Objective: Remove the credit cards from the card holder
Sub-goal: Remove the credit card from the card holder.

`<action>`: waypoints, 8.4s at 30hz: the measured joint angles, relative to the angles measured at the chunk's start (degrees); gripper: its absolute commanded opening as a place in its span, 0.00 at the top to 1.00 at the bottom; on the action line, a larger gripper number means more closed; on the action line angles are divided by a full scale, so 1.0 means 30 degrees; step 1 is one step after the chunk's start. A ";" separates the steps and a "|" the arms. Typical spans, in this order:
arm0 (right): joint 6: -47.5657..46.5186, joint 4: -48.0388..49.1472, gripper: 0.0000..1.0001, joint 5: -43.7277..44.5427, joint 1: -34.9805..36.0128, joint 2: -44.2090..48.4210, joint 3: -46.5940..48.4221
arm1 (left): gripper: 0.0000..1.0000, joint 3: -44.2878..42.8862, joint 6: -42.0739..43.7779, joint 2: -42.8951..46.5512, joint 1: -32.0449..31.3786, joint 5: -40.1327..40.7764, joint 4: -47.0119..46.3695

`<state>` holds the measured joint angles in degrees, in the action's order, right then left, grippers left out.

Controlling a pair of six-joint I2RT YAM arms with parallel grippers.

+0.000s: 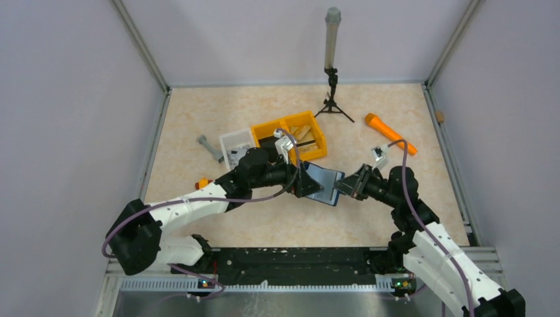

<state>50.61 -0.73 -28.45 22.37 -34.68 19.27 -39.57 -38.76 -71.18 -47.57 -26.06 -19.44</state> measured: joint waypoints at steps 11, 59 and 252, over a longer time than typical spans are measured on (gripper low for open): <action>-0.1756 -0.4029 1.00 0.2259 0.0007 0.1311 0.2244 | 0.02 -0.1741 0.0831 -0.3985 -0.0182 -0.1727 -0.1355; -0.4816 -0.7919 1.00 0.3468 0.0954 -0.6266 0.6870 | 0.31 -0.4677 0.3519 -0.6076 -0.2069 0.2630 0.3191; 0.6280 1.3544 0.76 -0.3322 0.0685 -0.3439 -0.1836 | 0.99 0.2936 -1.2036 -0.2892 0.4109 -0.8160 -1.4353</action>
<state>69.45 39.90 -38.41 24.43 -44.99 13.76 -30.76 -74.87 -79.85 -35.24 -50.54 -62.50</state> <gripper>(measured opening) 0.230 0.021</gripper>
